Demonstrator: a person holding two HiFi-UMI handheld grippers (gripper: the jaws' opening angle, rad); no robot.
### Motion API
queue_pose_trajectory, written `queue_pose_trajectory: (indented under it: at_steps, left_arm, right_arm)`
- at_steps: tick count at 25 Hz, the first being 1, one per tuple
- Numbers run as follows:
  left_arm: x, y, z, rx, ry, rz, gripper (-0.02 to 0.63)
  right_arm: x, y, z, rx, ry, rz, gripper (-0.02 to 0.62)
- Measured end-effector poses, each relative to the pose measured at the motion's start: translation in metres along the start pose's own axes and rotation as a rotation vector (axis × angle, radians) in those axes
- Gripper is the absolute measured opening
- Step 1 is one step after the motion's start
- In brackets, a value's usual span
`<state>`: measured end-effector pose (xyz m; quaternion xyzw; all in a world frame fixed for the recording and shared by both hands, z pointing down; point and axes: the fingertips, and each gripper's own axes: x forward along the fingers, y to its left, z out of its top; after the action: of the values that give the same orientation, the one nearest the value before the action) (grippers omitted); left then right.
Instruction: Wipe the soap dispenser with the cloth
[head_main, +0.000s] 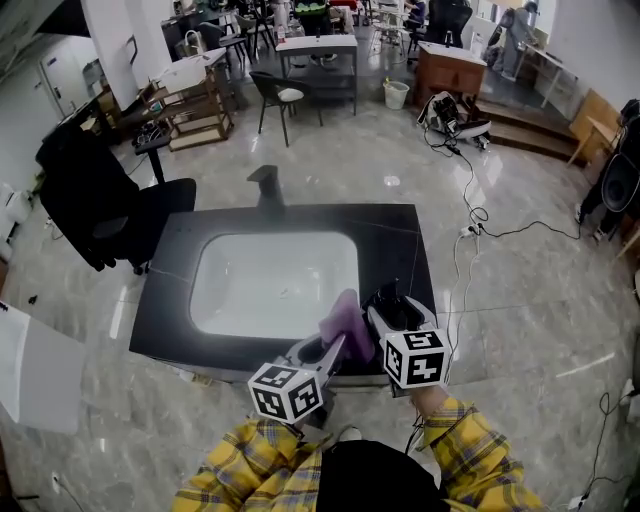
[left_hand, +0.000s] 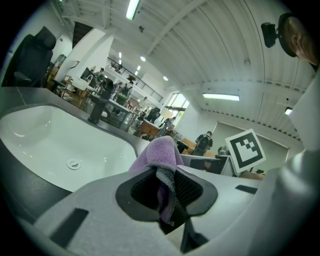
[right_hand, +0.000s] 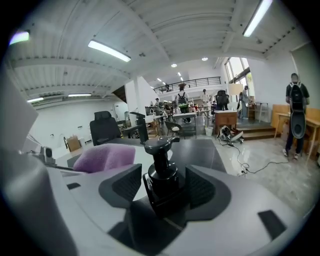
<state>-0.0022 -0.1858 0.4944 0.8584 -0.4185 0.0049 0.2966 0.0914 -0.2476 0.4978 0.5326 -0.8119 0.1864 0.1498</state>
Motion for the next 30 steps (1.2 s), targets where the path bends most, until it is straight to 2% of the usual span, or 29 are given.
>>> queue_pose_trajectory:
  at_steps: [3, 6, 10, 17, 25, 28, 30]
  left_arm:
    - [0.005, -0.006, 0.003, 0.002, -0.009, -0.011, 0.064]
    - [0.014, -0.015, 0.009, 0.020, -0.026, -0.027, 0.064]
    - [0.026, -0.023, 0.010, 0.048, -0.021, -0.049, 0.064]
    - [0.036, -0.018, -0.009, 0.043, 0.021, -0.037, 0.064]
    - [0.033, -0.003, -0.022, -0.002, 0.050, -0.003, 0.064]
    - [0.026, -0.003, -0.018, -0.006, 0.038, -0.006, 0.064]
    - [0.019, -0.005, -0.013, -0.008, 0.021, -0.011, 0.064]
  right_arm:
    - [-0.016, -0.002, 0.004, -0.005, -0.042, 0.047, 0.245]
    - [-0.030, -0.010, 0.006, 0.042, -0.084, 0.069, 0.245]
    - [-0.040, -0.025, 0.003, 0.107, -0.104, 0.044, 0.245]
    - [-0.049, -0.037, -0.012, 0.143, -0.081, 0.019, 0.245]
    - [-0.046, -0.033, -0.018, 0.120, -0.061, 0.065, 0.245]
    - [-0.042, -0.028, -0.014, 0.079, -0.063, 0.123, 0.245]
    - [-0.039, -0.024, -0.009, 0.009, -0.059, 0.181, 0.245]
